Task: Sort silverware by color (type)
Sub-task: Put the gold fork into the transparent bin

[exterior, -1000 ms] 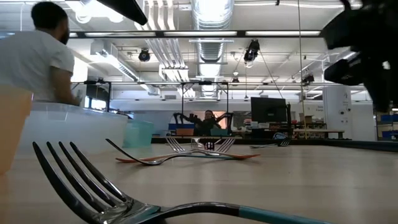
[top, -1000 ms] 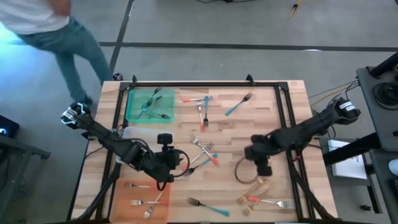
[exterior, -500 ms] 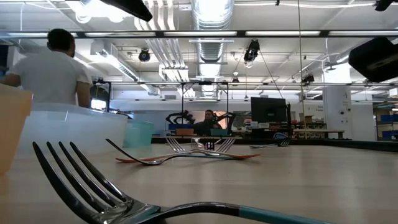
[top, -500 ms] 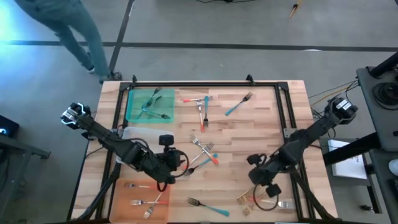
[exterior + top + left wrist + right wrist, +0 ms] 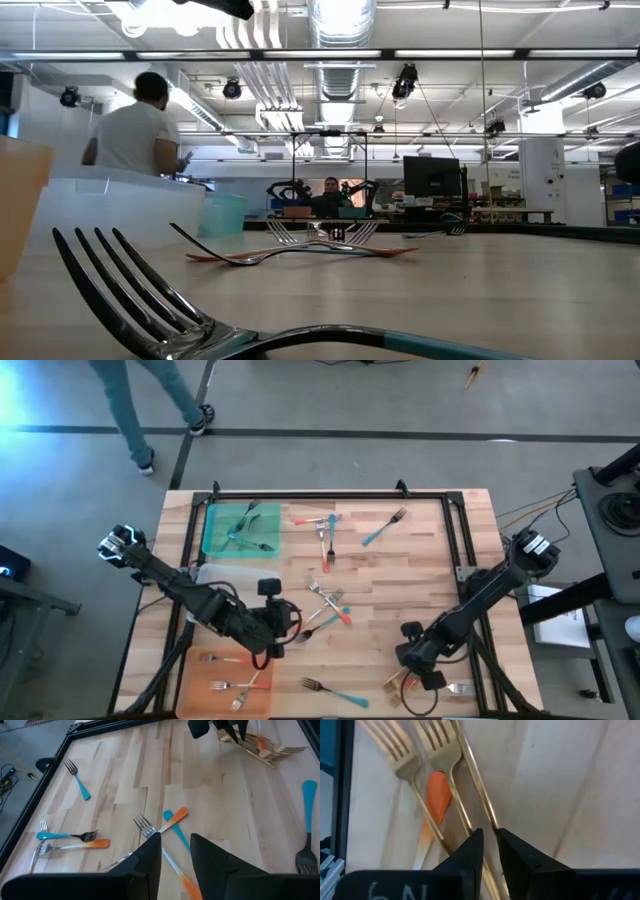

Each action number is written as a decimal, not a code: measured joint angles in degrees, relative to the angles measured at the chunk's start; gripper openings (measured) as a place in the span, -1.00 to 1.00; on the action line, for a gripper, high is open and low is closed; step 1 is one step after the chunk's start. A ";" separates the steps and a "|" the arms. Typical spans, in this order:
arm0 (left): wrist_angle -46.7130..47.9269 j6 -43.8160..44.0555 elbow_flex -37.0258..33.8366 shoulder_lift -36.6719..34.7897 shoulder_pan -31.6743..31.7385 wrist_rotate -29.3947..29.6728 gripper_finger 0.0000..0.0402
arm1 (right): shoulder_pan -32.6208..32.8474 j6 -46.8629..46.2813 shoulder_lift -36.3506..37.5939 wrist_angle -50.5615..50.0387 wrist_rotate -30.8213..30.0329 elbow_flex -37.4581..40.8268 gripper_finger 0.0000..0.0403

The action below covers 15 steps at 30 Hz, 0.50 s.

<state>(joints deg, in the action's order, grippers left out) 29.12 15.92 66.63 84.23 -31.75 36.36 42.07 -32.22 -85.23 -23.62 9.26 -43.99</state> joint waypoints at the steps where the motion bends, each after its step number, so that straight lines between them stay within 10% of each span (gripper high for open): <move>1: -0.02 0.00 0.00 0.00 -0.10 0.00 -0.56 | 0.29 0.01 -0.01 0.22 -0.01 0.02 -0.74; 15: 0.15 0.01 0.00 0.00 -0.31 0.02 -0.56 | 2.82 -0.88 3.55 1.16 -3.32 0.24 -0.74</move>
<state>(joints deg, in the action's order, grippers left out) 29.28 15.94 66.63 84.23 -32.05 36.38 44.89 -33.10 -81.68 -22.46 5.93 -43.75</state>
